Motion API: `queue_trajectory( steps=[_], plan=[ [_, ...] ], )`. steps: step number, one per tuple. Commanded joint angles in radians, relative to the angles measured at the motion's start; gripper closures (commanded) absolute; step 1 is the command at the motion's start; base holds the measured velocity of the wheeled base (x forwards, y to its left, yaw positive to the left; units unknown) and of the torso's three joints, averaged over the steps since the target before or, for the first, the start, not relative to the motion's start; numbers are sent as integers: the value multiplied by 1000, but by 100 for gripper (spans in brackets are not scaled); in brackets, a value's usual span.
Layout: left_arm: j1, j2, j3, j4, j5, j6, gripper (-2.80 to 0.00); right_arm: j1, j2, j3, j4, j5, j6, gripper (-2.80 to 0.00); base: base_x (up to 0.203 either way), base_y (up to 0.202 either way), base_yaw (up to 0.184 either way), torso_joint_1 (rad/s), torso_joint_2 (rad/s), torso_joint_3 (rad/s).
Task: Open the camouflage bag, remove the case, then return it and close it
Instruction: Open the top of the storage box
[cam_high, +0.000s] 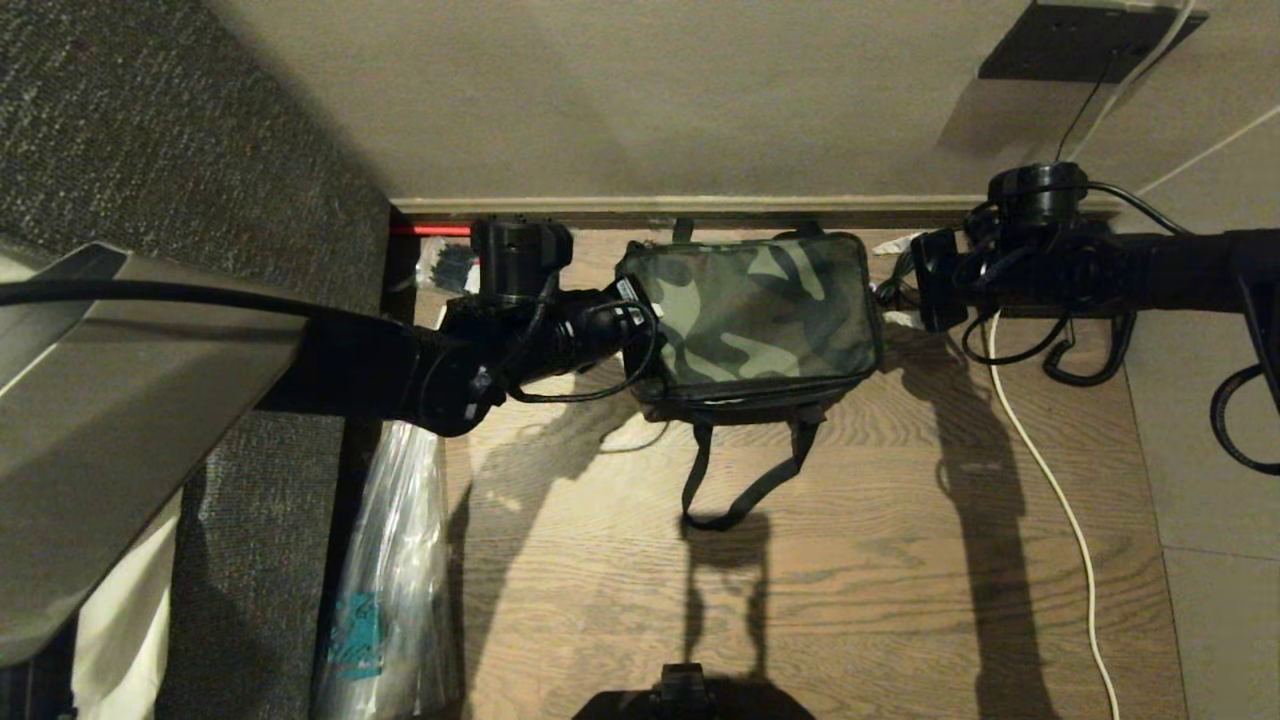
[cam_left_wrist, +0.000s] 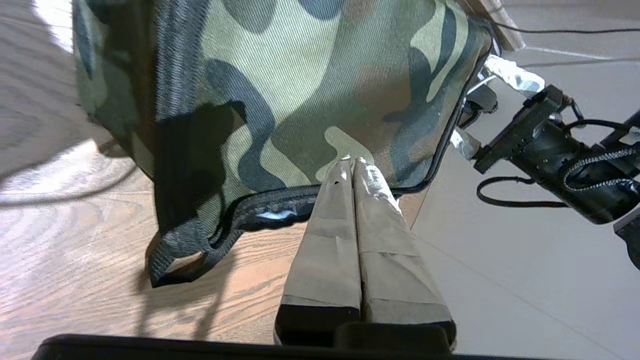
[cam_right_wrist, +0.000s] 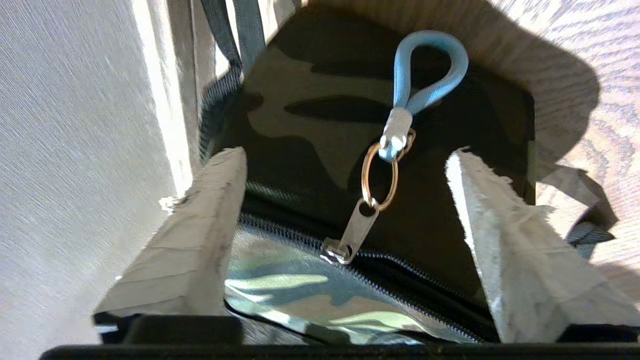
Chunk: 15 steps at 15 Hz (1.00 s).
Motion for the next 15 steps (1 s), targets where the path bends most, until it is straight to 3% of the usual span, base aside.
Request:
queue_trajectory(
  steps=[1,8,9,10,15],
  plan=[
    [3,-10,7,-4,-1,-5,0,16,7,0,-1,-17,32,-280,0,0,0,0,0,0],
    [10,-25,23,-7,1,-6,0,19,39,0,-62,-72,41,-280,0,0,0,0,0,0],
    [10,-25,24,-8,1,-6,0,19,41,0,-63,-77,42,-64,0,0,0,0,0,0],
    [10,-24,24,-8,1,-6,0,19,44,0,-66,-76,38,0,0,0,0,0,0,0],
    [10,-25,26,-8,1,-6,0,20,46,0,-63,-65,68,0,0,0,0,0,0,0]
  ],
)
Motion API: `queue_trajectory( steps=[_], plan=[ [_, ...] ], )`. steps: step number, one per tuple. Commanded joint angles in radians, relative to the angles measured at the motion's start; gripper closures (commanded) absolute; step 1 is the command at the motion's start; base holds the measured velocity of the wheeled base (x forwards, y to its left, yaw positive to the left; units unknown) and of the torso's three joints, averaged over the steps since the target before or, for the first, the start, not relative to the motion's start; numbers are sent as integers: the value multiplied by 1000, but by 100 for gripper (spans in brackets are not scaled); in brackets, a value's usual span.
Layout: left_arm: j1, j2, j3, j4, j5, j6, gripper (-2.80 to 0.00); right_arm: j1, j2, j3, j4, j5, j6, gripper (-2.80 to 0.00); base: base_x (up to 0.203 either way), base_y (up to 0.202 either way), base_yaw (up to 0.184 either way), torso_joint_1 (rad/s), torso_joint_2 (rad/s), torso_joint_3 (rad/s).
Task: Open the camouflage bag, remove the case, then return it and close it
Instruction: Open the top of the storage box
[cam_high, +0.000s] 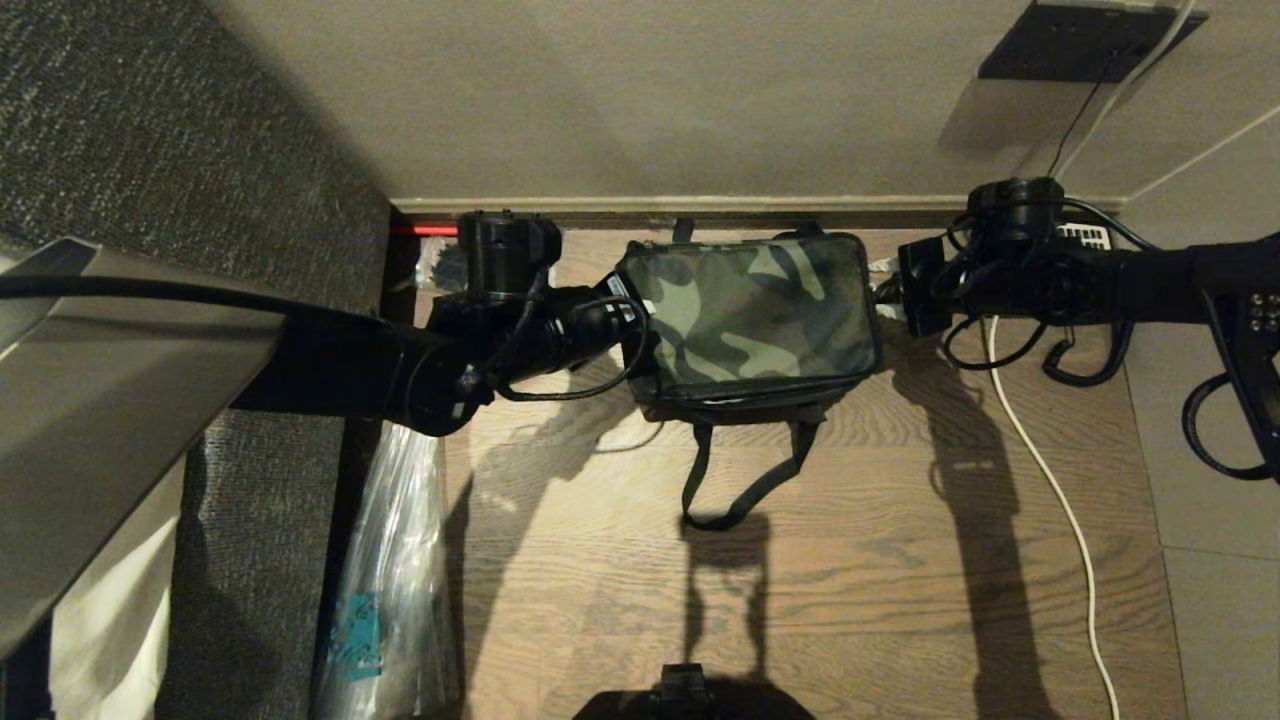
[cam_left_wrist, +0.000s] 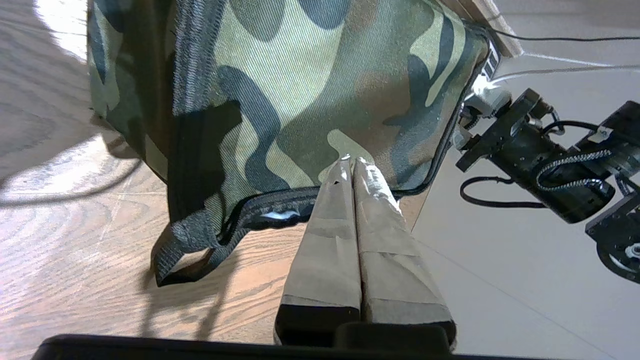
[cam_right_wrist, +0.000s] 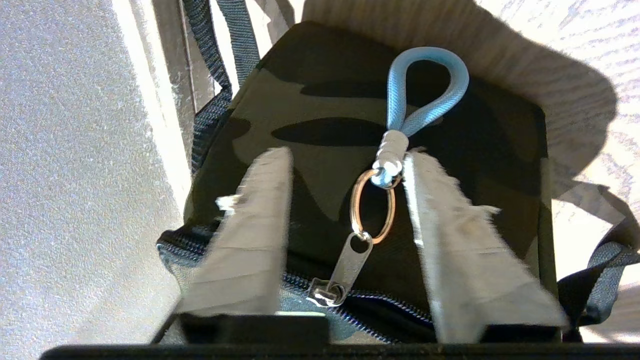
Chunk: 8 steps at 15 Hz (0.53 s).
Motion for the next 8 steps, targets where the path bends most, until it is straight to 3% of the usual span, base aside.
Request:
queue_trajectory(
  steps=[1,8],
  plan=[
    [0,-1,1,-3,-1,-4,0,0,4,0,-1,3,11,0,0,0,0,0,0,0],
    [0,-1,0,-3,-1,-6,0,3,3,0,24,22,9,0,0,0,0,0,0,0]
  ],
)
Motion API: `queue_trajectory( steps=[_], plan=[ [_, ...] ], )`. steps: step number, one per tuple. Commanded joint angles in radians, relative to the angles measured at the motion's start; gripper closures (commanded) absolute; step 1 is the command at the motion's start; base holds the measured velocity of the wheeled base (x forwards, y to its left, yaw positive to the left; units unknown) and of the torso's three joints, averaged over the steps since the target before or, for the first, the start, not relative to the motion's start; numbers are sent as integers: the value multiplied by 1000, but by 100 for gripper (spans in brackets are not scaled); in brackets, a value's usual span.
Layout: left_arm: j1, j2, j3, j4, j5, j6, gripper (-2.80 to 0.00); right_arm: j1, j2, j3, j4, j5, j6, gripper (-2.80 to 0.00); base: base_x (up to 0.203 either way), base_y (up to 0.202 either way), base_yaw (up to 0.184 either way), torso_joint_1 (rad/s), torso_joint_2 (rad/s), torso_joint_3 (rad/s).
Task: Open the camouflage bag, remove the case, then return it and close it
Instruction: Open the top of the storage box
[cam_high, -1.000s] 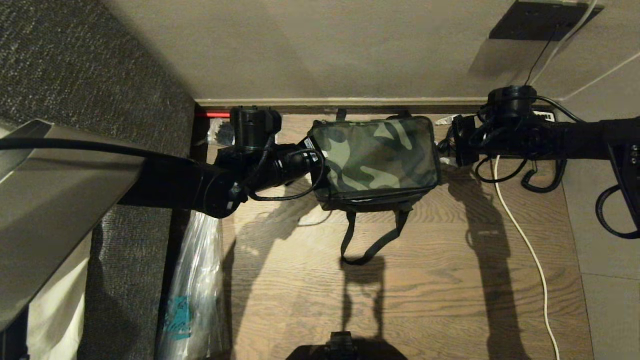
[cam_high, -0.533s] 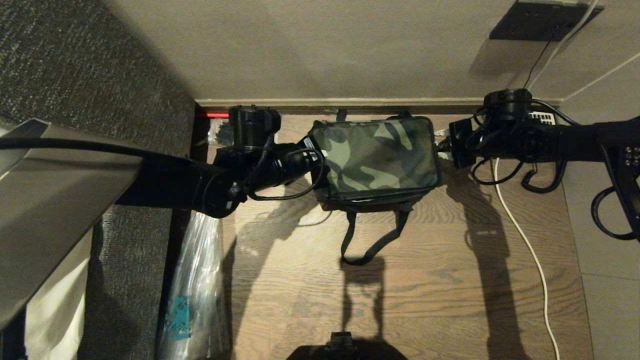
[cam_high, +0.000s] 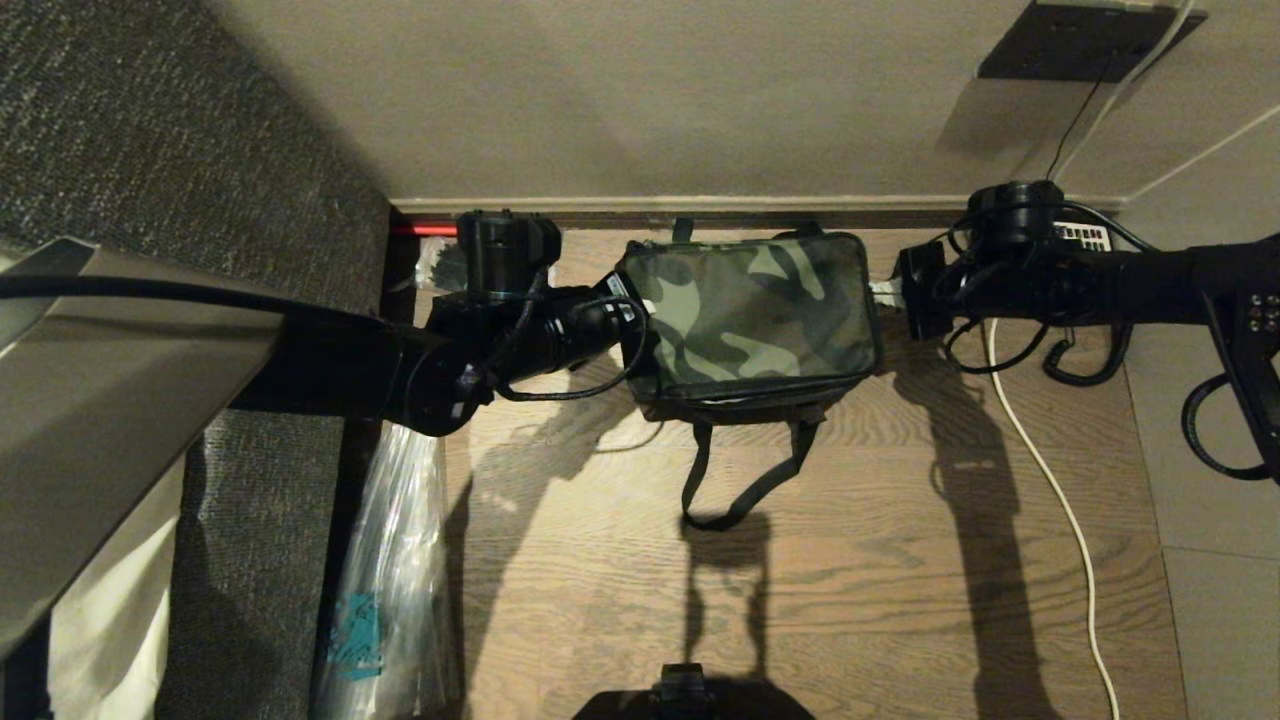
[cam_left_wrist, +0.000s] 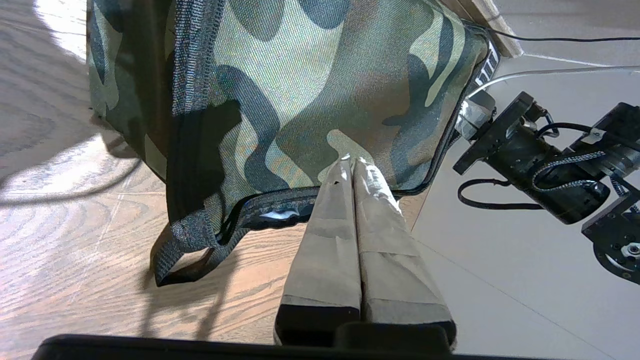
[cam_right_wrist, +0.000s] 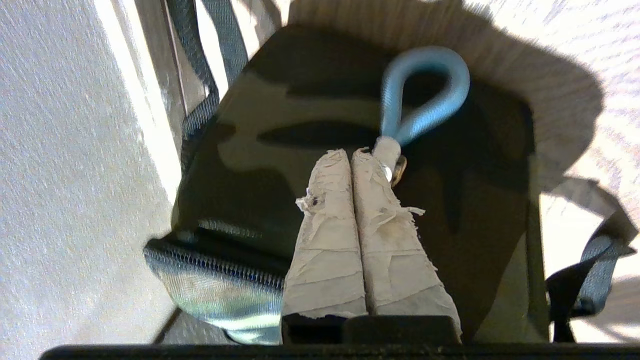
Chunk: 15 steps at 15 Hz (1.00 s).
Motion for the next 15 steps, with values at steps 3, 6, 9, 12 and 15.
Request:
queue_trajectory(
  steps=[3,6,9,12,15],
  plan=[
    [0,0,-2,-5,-1,-4,0,-3,0,-1,36,23,-6,-280,0,0,0,0,0,0],
    [0,0,-4,-5,-1,-4,0,-4,4,-1,22,22,0,-280,0,0,0,0,0,0],
    [0,-4,-3,-5,0,-6,0,-2,5,-1,22,7,19,-280,0,0,0,0,0,0],
    [0,-6,-3,-5,-1,-4,0,0,13,-1,-3,-33,72,-280,0,0,0,0,0,0],
    [0,-5,-1,-5,-1,-4,0,2,13,-1,-20,-39,137,-280,0,0,0,0,0,0]
  ],
)
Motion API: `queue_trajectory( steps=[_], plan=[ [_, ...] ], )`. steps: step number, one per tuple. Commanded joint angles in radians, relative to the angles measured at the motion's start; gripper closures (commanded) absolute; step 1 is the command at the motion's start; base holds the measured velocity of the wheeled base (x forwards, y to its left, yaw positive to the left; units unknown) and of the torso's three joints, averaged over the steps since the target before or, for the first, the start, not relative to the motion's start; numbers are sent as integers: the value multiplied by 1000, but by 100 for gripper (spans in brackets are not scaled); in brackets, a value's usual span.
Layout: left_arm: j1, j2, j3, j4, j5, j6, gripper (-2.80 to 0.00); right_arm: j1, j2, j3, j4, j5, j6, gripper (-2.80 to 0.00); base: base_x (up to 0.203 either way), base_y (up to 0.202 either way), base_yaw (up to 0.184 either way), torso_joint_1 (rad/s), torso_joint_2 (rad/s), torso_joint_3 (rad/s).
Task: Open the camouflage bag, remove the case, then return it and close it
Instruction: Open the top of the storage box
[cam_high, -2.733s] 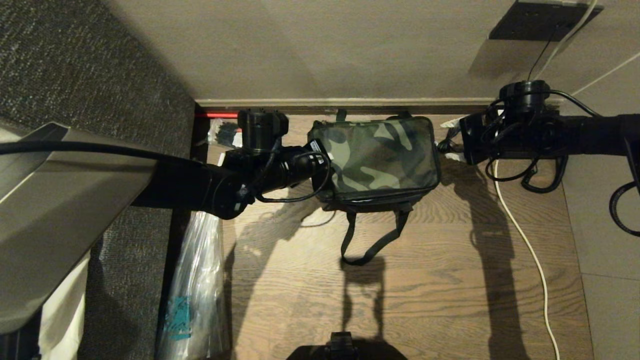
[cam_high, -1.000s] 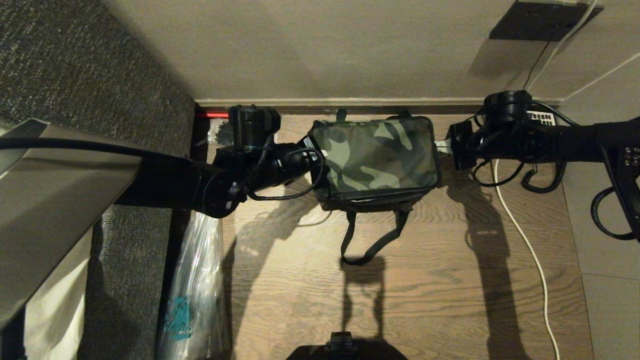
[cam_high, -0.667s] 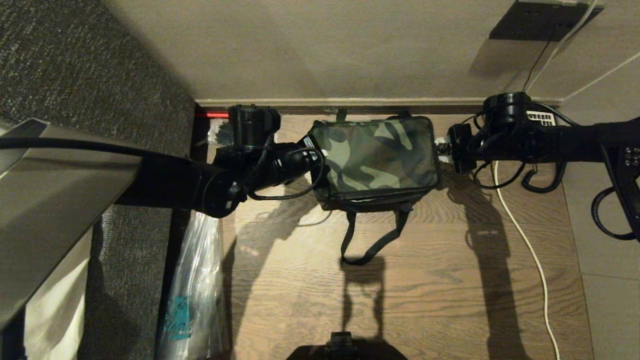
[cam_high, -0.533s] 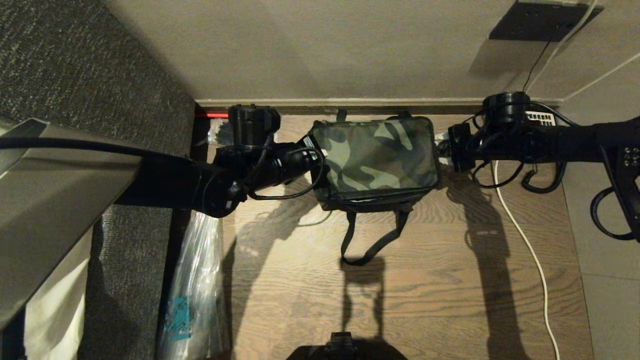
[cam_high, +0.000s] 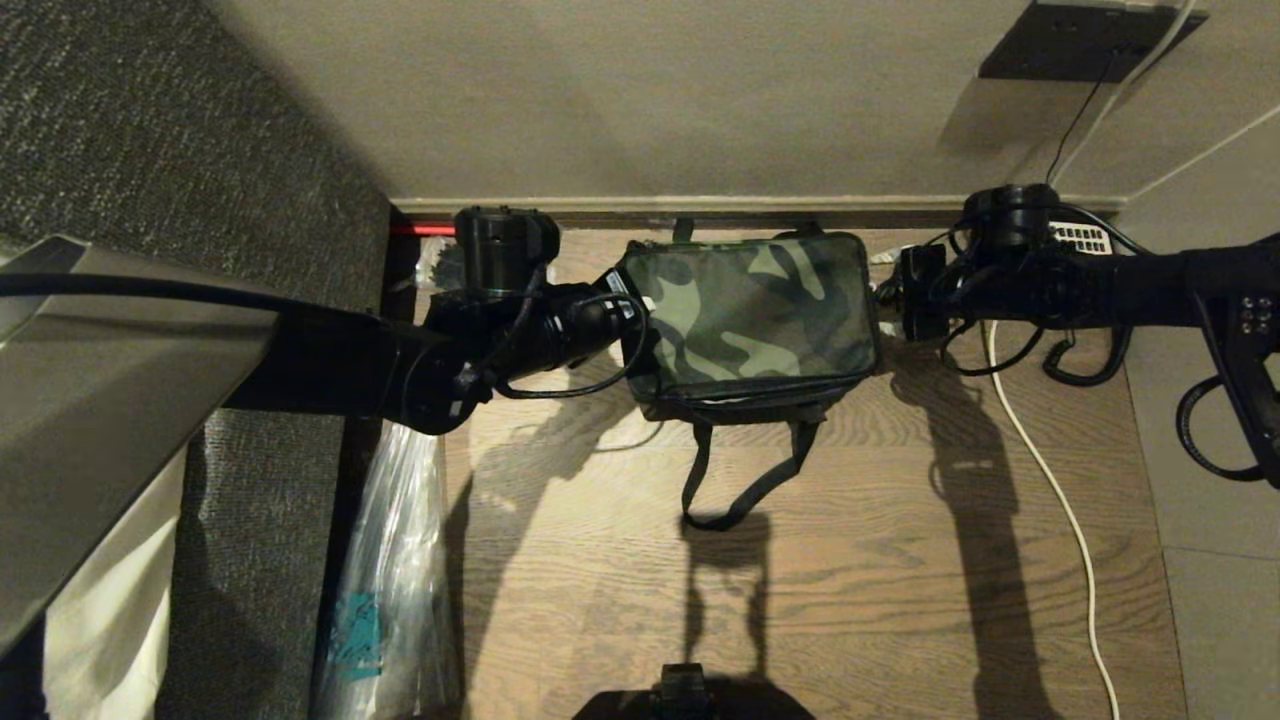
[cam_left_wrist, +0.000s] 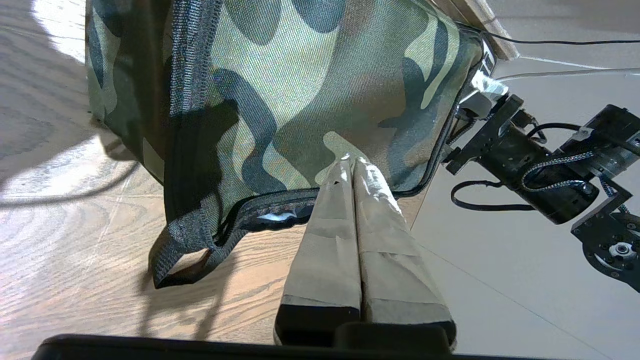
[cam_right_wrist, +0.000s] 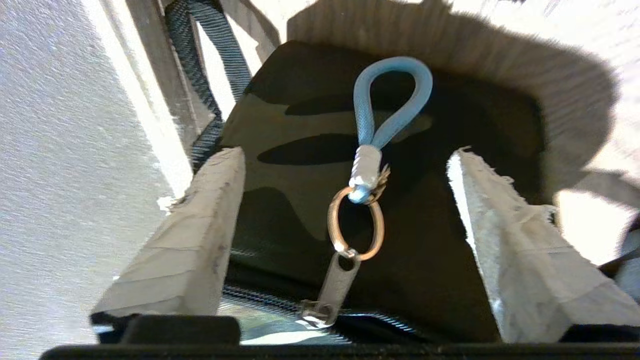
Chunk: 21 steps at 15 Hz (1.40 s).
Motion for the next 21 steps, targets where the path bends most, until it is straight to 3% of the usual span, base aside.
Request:
queue_trajectory(
  steps=[1,11,12,21],
  plan=[
    [-1,0,1,-5,0,-4,0,1,3,0,-4,-8,32,-280,0,0,0,0,0,0],
    [0,1,5,-8,0,-6,0,52,13,0,-25,-32,61,-280,0,0,0,0,0,0],
    [0,1,6,-9,0,-7,0,54,18,0,-26,-56,58,0,0,0,0,0,0,0],
    [-8,3,-5,-9,2,-9,0,52,-9,0,-25,-7,23,0,0,0,0,0,0,0]
  ],
)
